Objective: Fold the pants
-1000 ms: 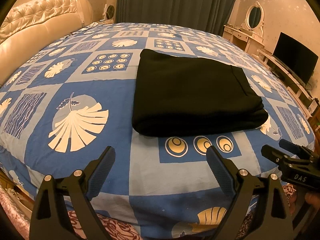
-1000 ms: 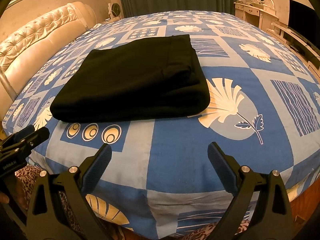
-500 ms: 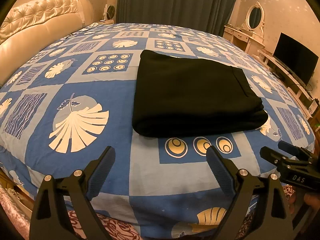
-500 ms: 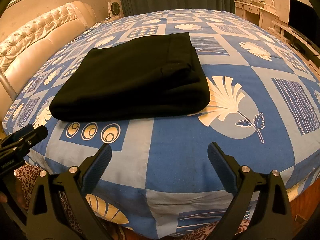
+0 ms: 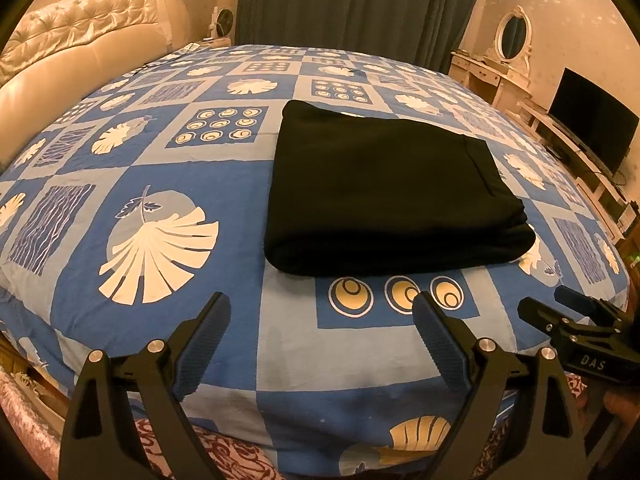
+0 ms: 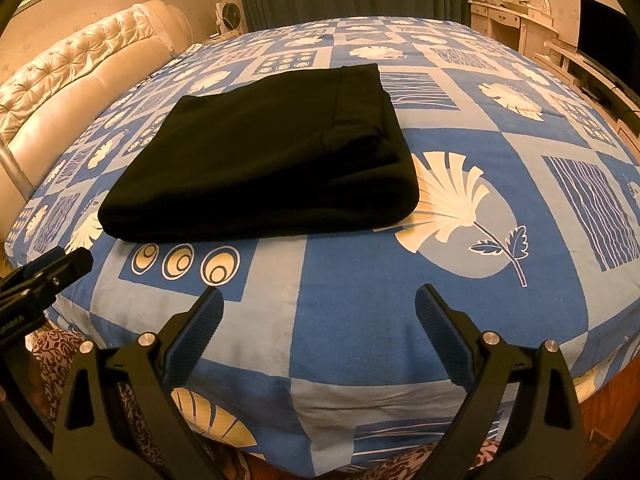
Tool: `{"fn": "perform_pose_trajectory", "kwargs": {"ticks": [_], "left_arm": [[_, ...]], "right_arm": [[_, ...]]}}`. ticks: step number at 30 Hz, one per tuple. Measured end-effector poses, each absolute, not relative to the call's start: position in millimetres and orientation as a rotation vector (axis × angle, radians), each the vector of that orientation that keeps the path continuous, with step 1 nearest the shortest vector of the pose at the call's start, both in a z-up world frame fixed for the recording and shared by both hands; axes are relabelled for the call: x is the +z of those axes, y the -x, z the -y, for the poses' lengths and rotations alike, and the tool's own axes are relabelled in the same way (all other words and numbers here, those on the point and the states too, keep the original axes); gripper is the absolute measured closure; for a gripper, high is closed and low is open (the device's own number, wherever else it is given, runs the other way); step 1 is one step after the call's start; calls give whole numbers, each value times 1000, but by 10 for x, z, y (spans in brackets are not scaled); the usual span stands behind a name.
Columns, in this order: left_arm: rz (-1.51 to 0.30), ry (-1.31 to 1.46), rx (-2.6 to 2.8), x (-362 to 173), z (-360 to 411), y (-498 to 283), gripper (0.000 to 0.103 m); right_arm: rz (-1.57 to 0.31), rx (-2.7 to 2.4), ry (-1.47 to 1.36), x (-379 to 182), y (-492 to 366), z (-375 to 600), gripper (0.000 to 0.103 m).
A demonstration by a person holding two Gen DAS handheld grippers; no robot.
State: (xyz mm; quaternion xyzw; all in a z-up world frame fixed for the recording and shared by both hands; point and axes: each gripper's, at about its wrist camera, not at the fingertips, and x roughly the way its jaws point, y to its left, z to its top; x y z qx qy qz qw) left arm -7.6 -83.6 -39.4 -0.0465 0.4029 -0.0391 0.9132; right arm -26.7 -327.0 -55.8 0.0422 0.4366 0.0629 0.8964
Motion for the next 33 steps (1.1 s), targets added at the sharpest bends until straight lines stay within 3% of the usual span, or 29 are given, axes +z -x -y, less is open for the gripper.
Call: {"fn": "perform_pose_trajectory", "kwargs": {"ticks": [33], "left_arm": [[-714, 59, -67, -57, 946, 21, 12]], "right_arm": [[-918, 136, -117, -558, 231, 3412, 6]]}}
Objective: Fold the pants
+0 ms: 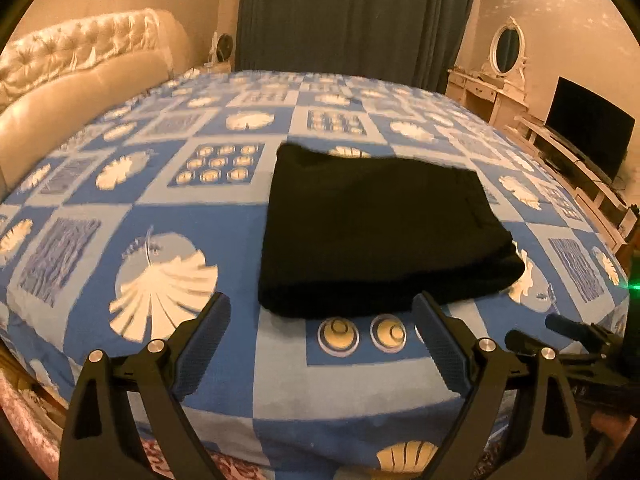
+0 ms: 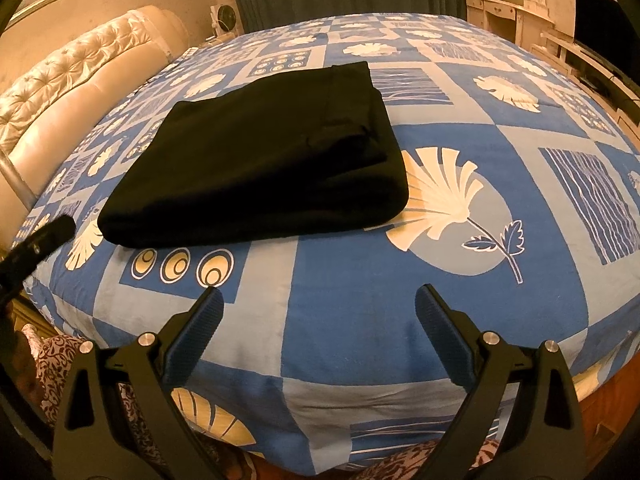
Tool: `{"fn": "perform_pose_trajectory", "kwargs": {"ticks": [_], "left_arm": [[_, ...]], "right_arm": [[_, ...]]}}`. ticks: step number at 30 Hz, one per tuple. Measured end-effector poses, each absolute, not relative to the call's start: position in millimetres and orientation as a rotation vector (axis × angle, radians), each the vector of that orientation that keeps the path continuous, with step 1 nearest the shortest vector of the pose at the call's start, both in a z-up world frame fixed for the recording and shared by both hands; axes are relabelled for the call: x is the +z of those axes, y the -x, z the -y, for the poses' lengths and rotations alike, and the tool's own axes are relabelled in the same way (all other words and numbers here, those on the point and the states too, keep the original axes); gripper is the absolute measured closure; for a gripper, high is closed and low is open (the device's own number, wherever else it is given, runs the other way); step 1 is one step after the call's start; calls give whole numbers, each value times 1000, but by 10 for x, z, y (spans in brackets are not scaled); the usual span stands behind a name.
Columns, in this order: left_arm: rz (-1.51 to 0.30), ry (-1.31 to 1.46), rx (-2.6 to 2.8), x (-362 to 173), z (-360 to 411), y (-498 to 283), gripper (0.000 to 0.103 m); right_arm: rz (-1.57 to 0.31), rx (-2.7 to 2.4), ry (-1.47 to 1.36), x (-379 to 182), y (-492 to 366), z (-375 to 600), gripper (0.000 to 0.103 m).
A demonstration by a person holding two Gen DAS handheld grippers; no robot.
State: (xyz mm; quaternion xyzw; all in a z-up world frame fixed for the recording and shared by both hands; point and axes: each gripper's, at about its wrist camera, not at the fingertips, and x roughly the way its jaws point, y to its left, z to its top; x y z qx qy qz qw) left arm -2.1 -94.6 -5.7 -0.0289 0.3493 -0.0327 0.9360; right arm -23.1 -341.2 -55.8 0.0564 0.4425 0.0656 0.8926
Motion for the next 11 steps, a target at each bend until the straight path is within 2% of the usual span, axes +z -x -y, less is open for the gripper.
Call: {"fn": "perform_pose_trajectory", "kwargs": {"ticks": [7, 11], "left_arm": [[-626, 52, -190, 134, 936, -117, 12], [-641, 83, -172, 148, 574, -437, 12]], "right_arm": [[-936, 142, -137, -584, 133, 3494, 6], [-932, 106, -163, -519, -102, 3774, 6]]}}
